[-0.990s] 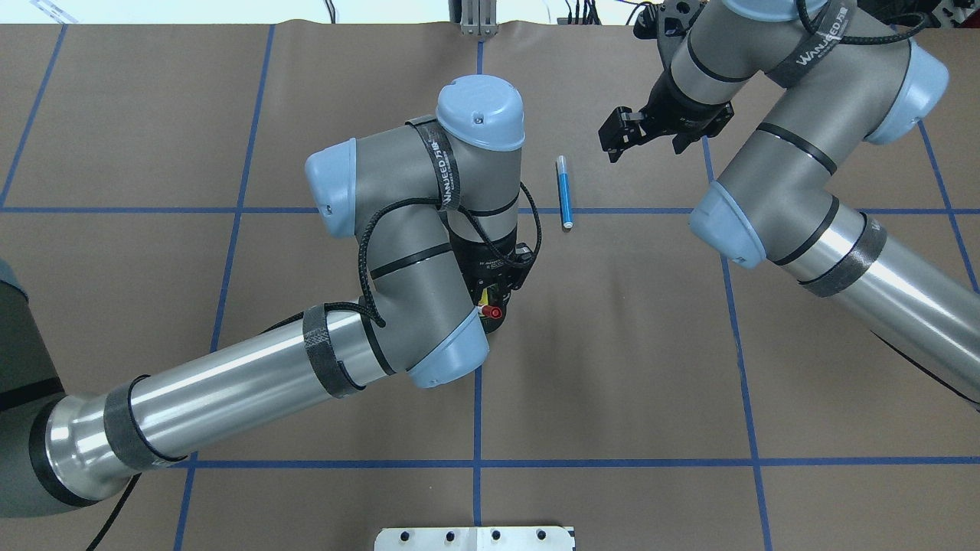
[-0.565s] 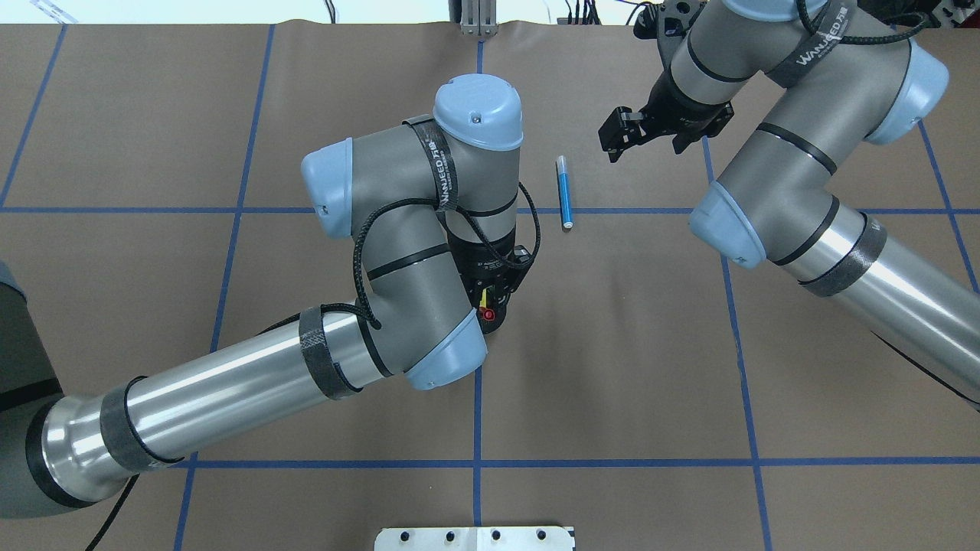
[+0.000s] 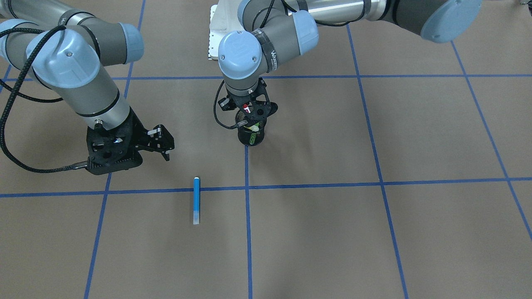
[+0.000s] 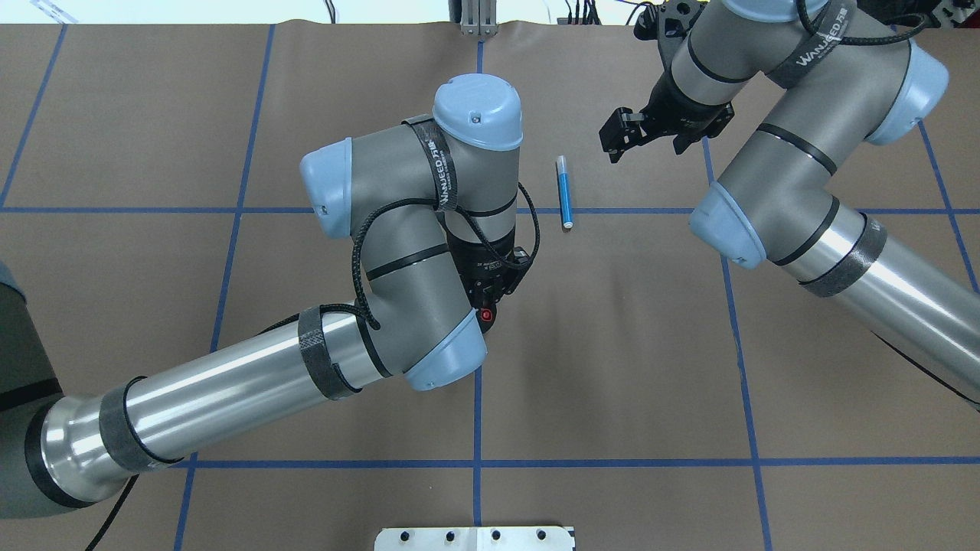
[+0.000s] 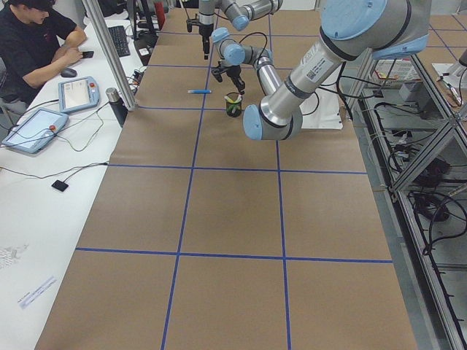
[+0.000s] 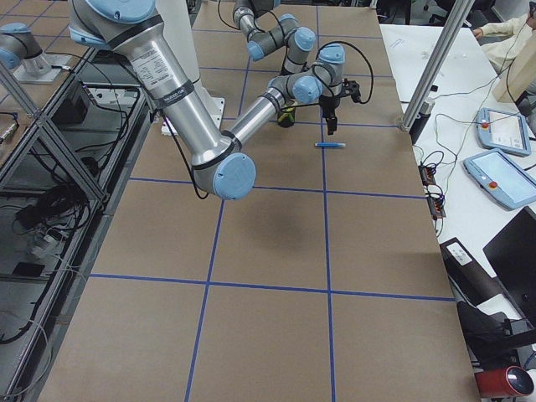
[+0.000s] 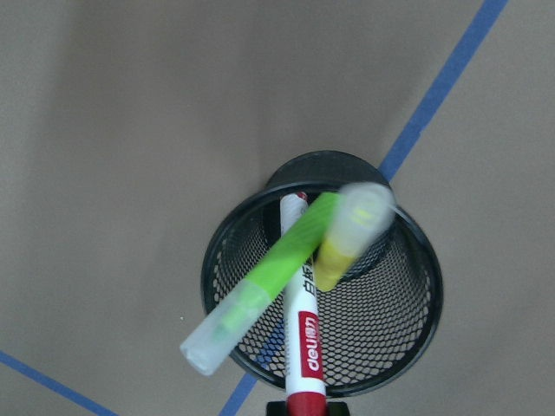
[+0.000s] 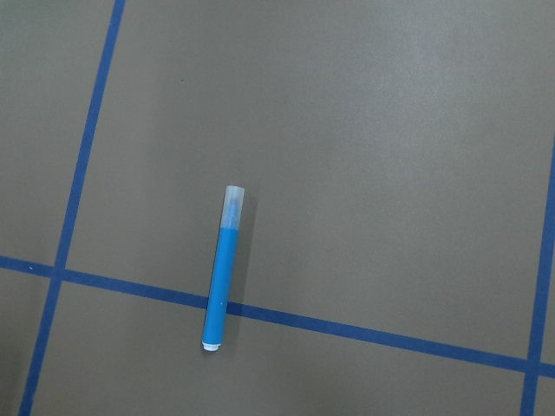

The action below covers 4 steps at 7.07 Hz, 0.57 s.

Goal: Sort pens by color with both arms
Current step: 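Close the left gripper and lift the red-capped marker out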

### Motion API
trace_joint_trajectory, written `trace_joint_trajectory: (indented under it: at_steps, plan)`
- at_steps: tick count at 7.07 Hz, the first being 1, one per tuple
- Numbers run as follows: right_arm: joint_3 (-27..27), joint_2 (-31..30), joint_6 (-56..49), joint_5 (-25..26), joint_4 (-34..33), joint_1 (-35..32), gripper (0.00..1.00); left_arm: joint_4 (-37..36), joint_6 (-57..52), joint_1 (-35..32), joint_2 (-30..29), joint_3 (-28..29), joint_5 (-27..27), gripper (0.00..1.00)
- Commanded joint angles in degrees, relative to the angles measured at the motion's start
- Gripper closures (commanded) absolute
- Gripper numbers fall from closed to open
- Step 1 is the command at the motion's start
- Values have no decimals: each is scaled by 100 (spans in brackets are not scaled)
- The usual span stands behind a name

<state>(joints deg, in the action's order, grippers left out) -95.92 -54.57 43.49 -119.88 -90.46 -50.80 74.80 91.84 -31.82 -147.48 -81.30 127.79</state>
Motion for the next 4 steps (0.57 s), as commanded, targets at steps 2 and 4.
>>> trace_joint_trajectory:
  at_steps: [2,4]
  plan:
    - [12,-9,-16,0,2,9,1,-262,-35,0,-9,-253,0,79]
    - [12,-10,-7,0,11,9,1,-798,-113,0,-17,-763,0,80]
